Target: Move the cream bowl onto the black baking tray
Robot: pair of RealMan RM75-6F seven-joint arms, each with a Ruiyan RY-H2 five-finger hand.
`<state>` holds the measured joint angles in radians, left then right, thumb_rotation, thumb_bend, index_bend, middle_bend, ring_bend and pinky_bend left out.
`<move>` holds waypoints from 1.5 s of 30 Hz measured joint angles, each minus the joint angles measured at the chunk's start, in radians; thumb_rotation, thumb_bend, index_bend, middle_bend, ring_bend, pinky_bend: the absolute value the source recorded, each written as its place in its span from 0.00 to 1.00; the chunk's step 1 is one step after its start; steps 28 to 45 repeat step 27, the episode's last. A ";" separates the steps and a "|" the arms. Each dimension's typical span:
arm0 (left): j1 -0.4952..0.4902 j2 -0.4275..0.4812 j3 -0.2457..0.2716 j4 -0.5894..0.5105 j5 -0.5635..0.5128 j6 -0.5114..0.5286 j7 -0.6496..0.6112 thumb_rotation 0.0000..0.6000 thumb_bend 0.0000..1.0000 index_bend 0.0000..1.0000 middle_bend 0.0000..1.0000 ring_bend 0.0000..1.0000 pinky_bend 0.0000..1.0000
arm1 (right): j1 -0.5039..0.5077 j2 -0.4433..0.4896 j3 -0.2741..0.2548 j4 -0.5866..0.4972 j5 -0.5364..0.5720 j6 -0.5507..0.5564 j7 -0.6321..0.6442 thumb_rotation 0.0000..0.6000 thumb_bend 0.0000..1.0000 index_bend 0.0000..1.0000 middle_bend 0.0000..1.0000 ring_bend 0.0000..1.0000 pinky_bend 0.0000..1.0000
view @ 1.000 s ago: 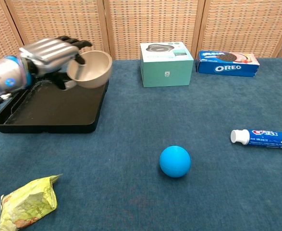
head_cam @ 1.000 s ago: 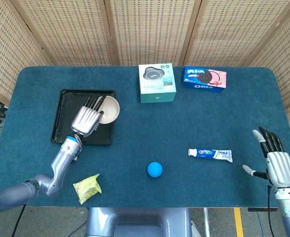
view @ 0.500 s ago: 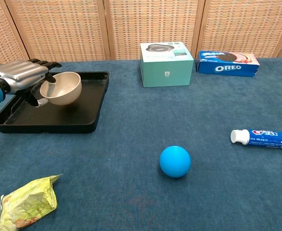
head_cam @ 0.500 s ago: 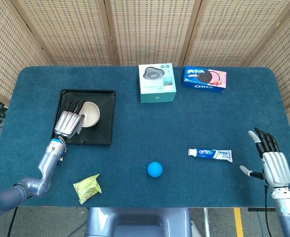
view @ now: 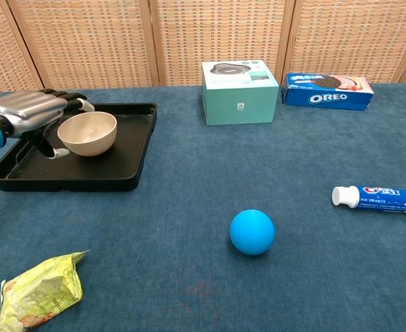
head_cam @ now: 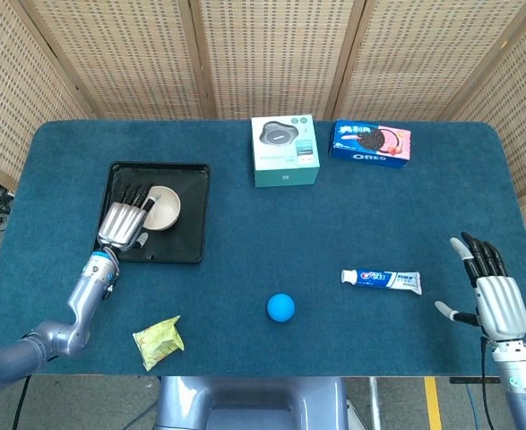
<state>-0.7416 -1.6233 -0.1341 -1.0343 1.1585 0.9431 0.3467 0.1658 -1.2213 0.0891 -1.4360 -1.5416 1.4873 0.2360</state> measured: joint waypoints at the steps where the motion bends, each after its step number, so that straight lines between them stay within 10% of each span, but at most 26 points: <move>1: 0.004 0.008 -0.002 -0.015 0.001 0.007 -0.003 1.00 0.31 0.06 0.00 0.00 0.00 | 0.000 0.000 0.000 0.000 -0.002 0.001 0.000 1.00 0.26 0.09 0.00 0.00 0.00; 12: 0.173 0.146 0.000 -0.328 0.074 0.328 -0.069 1.00 0.22 0.05 0.00 0.00 0.00 | -0.002 0.001 -0.008 -0.012 -0.014 0.006 -0.026 1.00 0.26 0.07 0.00 0.00 0.00; 23: 0.430 0.277 0.119 -0.530 0.180 0.583 -0.071 1.00 0.07 0.00 0.00 0.00 0.00 | -0.001 0.001 -0.019 -0.032 -0.012 -0.016 -0.131 1.00 0.24 0.04 0.00 0.00 0.00; 45: 0.470 0.299 0.138 -0.546 0.228 0.624 -0.072 1.00 0.07 0.00 0.00 0.00 0.00 | 0.004 -0.006 -0.028 -0.044 -0.017 -0.031 -0.185 1.00 0.24 0.04 0.00 0.00 0.00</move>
